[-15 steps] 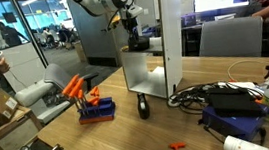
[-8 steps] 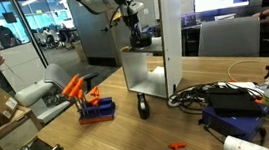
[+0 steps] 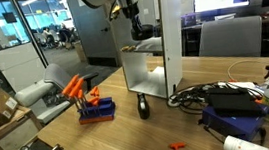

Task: Remove the tape and scissors from the shelf and put them on the table

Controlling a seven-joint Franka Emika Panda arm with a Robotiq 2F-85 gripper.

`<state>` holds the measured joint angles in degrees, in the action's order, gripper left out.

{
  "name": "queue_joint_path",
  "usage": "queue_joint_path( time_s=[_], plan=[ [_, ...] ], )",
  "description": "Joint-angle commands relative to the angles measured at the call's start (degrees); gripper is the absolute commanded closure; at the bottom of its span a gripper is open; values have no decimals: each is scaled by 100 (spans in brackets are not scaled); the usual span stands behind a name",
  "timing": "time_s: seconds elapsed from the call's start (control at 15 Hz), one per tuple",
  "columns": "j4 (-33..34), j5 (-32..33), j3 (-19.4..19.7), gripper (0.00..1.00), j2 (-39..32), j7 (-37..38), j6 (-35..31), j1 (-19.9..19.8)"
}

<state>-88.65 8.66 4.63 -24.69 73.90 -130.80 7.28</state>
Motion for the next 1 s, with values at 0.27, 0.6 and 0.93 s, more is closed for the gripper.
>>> queue_joint_path(
  time_s=[0.27,0.6,0.93],
  plan=[
    [-1410,409,-82,89,1456,-125,556,110],
    [-2368,501,-309,89,2238,-259,1205,22],
    [-3328,420,-451,89,2825,-498,1542,-130]
  ],
)
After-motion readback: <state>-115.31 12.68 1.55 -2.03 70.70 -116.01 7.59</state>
